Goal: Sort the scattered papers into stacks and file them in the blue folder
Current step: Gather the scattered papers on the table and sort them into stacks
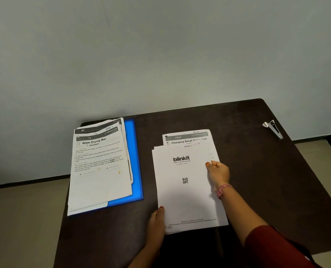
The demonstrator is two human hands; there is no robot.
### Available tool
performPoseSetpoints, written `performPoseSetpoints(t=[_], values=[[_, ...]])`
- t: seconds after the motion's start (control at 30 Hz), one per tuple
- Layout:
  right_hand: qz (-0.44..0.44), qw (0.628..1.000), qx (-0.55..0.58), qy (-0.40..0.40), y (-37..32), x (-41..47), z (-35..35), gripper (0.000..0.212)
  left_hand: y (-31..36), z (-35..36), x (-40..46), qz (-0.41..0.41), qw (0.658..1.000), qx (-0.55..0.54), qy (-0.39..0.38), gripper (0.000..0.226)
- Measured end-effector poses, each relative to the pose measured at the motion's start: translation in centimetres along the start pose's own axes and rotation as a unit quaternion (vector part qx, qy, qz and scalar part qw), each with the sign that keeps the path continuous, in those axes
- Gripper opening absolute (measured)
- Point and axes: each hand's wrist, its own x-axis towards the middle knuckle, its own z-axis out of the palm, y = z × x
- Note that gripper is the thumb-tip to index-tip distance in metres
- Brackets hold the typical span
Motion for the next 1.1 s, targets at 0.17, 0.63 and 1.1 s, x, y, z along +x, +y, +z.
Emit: performPoseSetpoints(t=[0.17, 0.63, 1.1], values=[[-0.024, 0.998, -0.051, 0.003, 0.0, 0.1, 0.1, 0.030, 0.0, -0.1, 0.2, -0.006, 1.000, 0.023, -0.017, 0.020], [-0.095, 0.986, -0.127, -0.044, 0.4, -1.3, -0.4, 0.017, -0.3, 0.0, -0.3, 0.030, 0.999, 0.034, -0.026, 0.020], [-0.062, 0.991, -0.085, -0.083, 1.7, -1.9, -3.6, 0.043, 1.8, -0.3, 0.3, 0.074, 0.996, 0.020, -0.039, 0.029]])
